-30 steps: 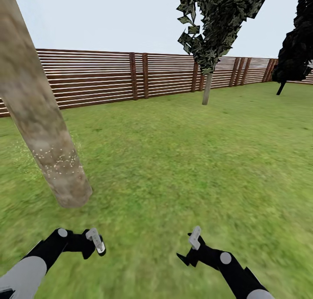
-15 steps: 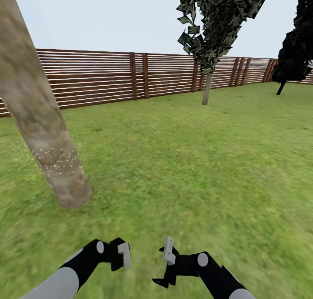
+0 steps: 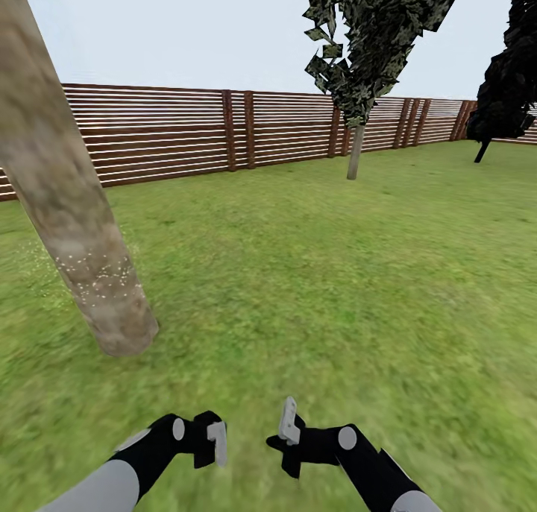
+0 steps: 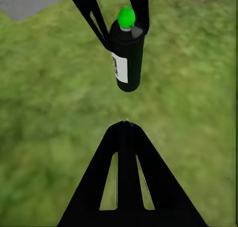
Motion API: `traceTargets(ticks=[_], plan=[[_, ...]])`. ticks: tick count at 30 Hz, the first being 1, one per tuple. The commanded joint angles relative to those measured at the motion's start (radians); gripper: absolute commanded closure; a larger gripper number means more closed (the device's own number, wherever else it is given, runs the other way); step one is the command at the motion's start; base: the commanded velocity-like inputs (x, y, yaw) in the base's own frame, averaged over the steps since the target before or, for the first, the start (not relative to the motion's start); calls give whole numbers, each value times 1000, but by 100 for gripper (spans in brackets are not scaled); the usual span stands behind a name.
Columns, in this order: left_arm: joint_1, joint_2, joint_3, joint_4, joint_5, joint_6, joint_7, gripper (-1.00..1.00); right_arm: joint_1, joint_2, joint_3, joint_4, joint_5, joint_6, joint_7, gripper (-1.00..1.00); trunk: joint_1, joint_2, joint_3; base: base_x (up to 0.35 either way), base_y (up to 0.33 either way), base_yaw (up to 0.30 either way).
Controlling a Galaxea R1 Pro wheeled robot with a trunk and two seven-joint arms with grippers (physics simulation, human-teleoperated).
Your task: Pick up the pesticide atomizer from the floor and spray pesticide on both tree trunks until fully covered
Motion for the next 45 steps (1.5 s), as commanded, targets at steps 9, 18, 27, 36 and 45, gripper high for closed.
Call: traceTargets(ticks=[9, 18, 27, 36, 45], plan=[[0, -25, -105, 5, 2, -8, -2, 100, 0, 0, 0, -31, 0, 0, 0, 100, 0, 0, 0, 0, 0, 0], [0, -25, -111, 5, 60, -69, -117, 100, 0, 0, 1, -32, -1, 0, 0, 100, 0, 0, 0, 0, 0, 0], [0, -28, -111, -5, 159, -68, -170, 100, 0, 3, 1, -55, -1, 0, 1, 100, 0, 0, 0, 0, 0, 0], [0, -75, -113, -11, 163, -63, -172, 100, 0, 15, 3, -58, -1, 0, 0, 100, 0, 0, 0, 0, 0, 0], [-4, -68, -114, -19, 209, -75, -180, 100, 0, 14, 3, -54, 0, 0, 0, 100, 0, 0, 0, 0, 0, 0]])
